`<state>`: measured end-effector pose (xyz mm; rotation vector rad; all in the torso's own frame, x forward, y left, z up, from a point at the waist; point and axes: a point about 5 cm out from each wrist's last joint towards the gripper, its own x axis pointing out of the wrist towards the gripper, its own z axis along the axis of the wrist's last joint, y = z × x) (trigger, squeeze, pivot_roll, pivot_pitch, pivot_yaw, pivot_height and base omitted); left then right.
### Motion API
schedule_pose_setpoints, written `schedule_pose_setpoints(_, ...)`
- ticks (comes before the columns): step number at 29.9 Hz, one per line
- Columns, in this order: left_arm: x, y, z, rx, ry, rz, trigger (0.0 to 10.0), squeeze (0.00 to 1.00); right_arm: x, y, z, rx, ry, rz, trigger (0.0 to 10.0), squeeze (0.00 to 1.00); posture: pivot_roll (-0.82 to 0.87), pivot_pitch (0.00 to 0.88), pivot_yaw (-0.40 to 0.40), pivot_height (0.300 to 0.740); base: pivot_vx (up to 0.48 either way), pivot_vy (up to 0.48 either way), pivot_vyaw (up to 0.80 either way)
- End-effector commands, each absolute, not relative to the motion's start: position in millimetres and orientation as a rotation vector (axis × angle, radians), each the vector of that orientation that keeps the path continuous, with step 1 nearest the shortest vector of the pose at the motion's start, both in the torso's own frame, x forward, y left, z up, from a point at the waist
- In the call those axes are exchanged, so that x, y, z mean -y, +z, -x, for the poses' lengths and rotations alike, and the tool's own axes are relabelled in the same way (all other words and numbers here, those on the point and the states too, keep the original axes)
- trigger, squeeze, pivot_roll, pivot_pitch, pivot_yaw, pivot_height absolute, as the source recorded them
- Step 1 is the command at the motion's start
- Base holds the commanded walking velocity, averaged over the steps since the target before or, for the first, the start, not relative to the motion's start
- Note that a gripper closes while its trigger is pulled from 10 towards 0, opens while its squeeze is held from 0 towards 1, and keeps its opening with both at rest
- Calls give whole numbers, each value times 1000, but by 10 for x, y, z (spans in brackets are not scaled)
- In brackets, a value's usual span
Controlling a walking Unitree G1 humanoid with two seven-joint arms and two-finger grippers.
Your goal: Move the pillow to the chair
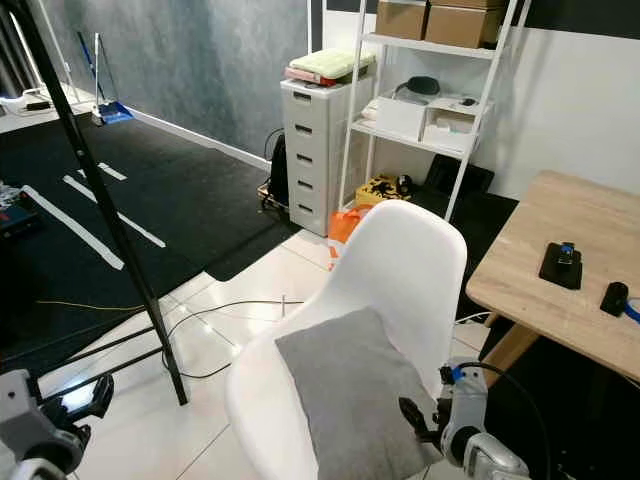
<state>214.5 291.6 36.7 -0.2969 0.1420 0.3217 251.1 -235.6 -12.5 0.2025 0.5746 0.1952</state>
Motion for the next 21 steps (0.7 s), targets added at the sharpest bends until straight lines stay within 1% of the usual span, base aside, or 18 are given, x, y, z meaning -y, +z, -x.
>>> schedule_pose_setpoints(1,-2936,391,-2191,-150,311,288,10000,0,2364,-138,-2488,-578,181,-222,10000,0,-105,9,-46,740,0,0,0)
schedule_pose_setpoints(2,-2936,391,-2191,-150,311,288,10000,0,2364,-138,-2488,-578,181,-222,10000,0,-105,9,-46,740,0,0,0)
schedule_pose_setpoints(4,-2803,468,-2260,-119,269,307,10000,0,2375,-131,-2491,-575,177,-222,10000,0,-117,15,-44,740,0,0,0)
schedule_pose_setpoints(5,-2803,468,-2260,-119,269,307,10000,0,2375,-131,-2491,-575,177,-222,10000,0,-117,15,-44,740,0,0,0)
schedule_pose_setpoints(6,-2730,487,-2268,-108,249,320,10000,0,2383,-128,-2492,-575,175,-221,10000,0,-123,15,-44,740,0,0,0)
schedule_pose_setpoints(7,-2730,487,-2268,-108,249,320,10000,0,2383,-128,-2492,-575,175,-221,10000,0,-123,15,-44,740,0,0,0)
schedule_pose_setpoints(9,-2613,430,-2213,-119,224,335,10000,0,2398,-121,-2494,-575,173,-220,10000,0,-134,15,-45,740,0,0,0)
schedule_pose_setpoints(12,-2604,388,-2172,-132,230,336,10000,0,2399,-119,-2493,-573,172,-219,10000,0,-137,18,-42,740,0,0,0)
schedule_pose_setpoints(15,-2625,360,-2146,-140,237,334,10000,0,2392,-120,-2491,-571,171,-220,10000,0,-135,20,-34,740,0,0,0)
schedule_pose_setpoints(16,-2695,358,-2148,-146,245,311,10000,0,2376,-124,-2489,-569,172,-221,10000,0,-128,19,-22,740,0,0,0)
schedule_pose_setpoints(17,-2695,358,-2148,-146,245,311,10000,0,2376,-124,-2489,-569,172,-221,10000,0,-128,19,-22,740,0,0,0)
schedule_pose_setpoints(19,-2985,404,-2278,-210,253,221,10000,0,2346,-125,-2483,-561,175,-222,10000,0,-116,30,-27,740,0,0,0)
schedule_pose_setpoints(20,-3074,420,-2321,-243,253,198,10000,0,2341,-125,-2481,-559,176,-222,10000,0,-116,30,-27,740,0,0,0)
schedule_pose_setpoints(21,-3074,420,-2321,-243,253,198,10000,0,2341,-125,-2481,-559,176,-222,10000,0,-116,30,-27,740,0,0,0)
